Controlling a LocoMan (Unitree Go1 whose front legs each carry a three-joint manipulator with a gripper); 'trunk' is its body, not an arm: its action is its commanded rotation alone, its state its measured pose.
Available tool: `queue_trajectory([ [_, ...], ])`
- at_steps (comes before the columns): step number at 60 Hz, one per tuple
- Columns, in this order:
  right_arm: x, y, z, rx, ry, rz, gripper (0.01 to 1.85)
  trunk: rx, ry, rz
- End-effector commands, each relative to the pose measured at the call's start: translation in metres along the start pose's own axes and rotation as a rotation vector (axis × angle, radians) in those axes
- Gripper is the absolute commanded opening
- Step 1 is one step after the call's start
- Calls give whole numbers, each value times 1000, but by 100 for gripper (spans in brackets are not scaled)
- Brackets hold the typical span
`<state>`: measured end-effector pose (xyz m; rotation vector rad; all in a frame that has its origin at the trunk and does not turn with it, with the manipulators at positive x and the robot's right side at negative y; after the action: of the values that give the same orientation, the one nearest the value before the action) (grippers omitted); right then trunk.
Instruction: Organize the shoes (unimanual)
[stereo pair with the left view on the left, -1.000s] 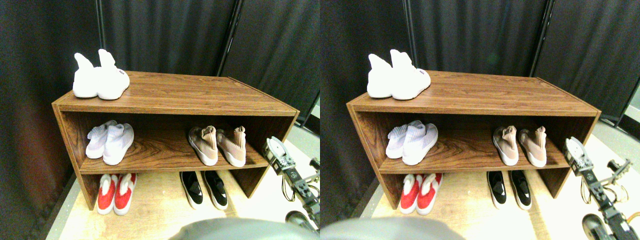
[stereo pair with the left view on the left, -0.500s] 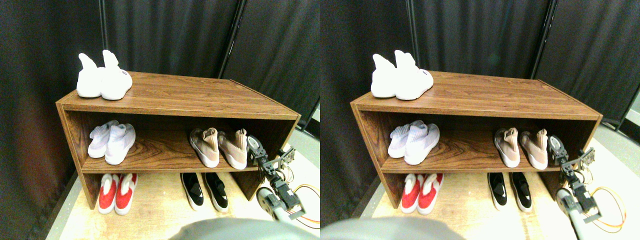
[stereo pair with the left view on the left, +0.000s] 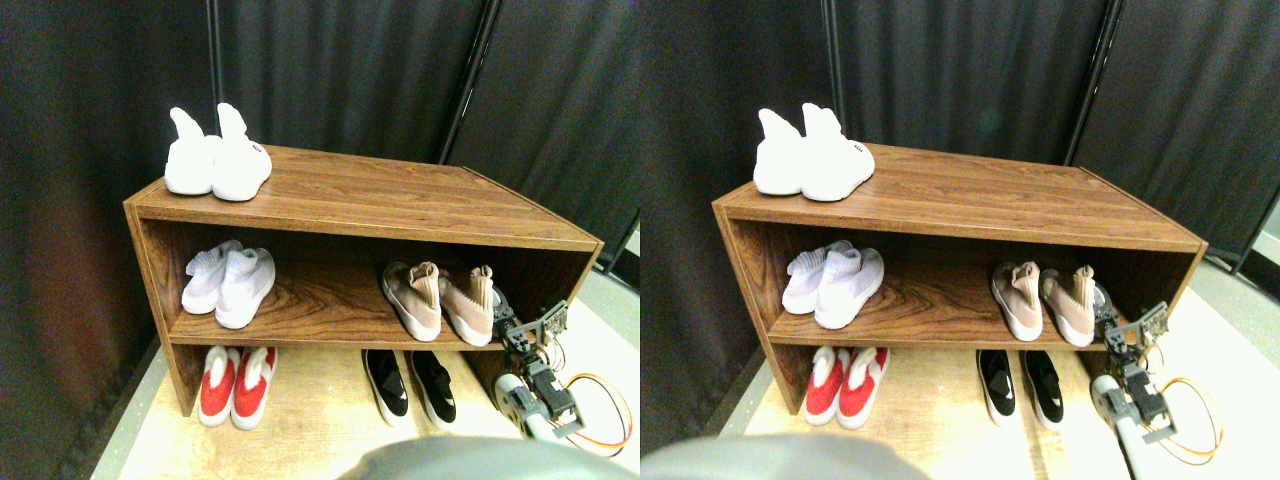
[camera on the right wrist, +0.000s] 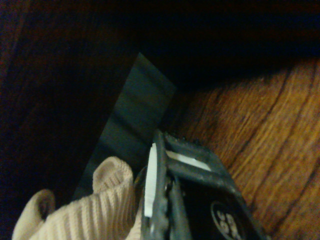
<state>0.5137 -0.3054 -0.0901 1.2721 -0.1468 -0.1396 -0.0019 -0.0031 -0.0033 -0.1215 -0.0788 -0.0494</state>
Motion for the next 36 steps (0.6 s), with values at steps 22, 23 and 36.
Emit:
queue_trajectory([
  [22, -5, 4, -22, 3, 80, 28, 6, -44, 11, 38],
  [23, -6, 4, -22, 0, 80, 29, 6, -44, 12, 38],
  [36, -10, 5, -27, 22, 63, 20, 6, -42, 11, 41],
])
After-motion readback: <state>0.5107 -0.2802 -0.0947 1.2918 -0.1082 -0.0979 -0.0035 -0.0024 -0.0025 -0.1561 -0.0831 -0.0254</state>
